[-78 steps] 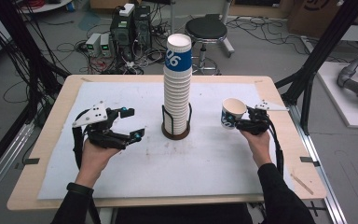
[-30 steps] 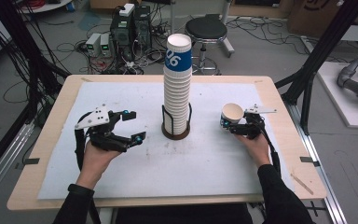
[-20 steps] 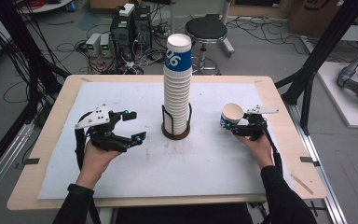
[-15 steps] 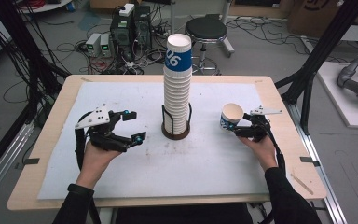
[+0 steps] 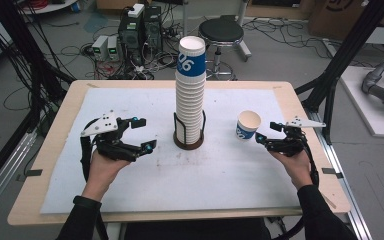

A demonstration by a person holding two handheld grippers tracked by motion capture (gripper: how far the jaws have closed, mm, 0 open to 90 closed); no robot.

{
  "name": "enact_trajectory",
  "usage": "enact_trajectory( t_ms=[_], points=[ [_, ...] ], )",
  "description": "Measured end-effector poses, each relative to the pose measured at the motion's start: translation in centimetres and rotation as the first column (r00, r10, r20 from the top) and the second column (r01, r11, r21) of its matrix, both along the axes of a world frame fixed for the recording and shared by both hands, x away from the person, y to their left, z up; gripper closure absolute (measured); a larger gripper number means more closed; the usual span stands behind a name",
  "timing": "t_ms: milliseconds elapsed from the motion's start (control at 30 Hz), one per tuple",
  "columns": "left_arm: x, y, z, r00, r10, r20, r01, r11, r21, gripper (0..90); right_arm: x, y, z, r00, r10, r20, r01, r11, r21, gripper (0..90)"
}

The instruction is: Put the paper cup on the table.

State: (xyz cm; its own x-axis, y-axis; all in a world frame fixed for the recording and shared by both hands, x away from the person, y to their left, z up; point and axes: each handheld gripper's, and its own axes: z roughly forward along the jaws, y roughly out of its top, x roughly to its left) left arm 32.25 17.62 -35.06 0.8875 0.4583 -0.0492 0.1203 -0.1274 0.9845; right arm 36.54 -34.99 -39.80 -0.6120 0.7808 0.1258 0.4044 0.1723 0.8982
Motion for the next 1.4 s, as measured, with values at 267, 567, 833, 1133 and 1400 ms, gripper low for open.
enact_trajectory(
  t_ms=[267,567,833,1133,1400],
  points=[
    [-0.2,0.3,-0.2,0.9999,0.010,-0.007,-0.010,0.9999,0.004,16.7,-1.5,0.4,2.4,0.9879,0.111,0.108,-0.125,0.983,0.137,14.3],
    [0.2,0.4,-0.6,0.9993,0.031,-0.024,-0.030,0.9993,0.020,16.7,-1.5,0.9,3.6,0.9722,0.185,0.144,-0.203,0.971,0.129,14.5],
    [-0.2,0.5,-0.4,0.9996,0.025,-0.015,-0.024,0.9996,0.013,16.7,-2.8,1.8,5.8,0.9525,0.217,0.213,-0.236,0.969,0.068,14.7],
    [-0.5,1.3,-0.6,0.9992,0.035,-0.020,-0.035,0.9994,0.001,16.7,-3.0,2.5,7.1,0.9427,0.250,0.221,-0.265,0.964,0.038,14.8],
    [-0.6,1.4,-0.6,0.9991,0.036,-0.022,-0.035,0.9994,0.005,16.7,-2.8,2.3,7.1,0.9454,0.246,0.213,-0.261,0.964,0.042,14.8]
  ],
)
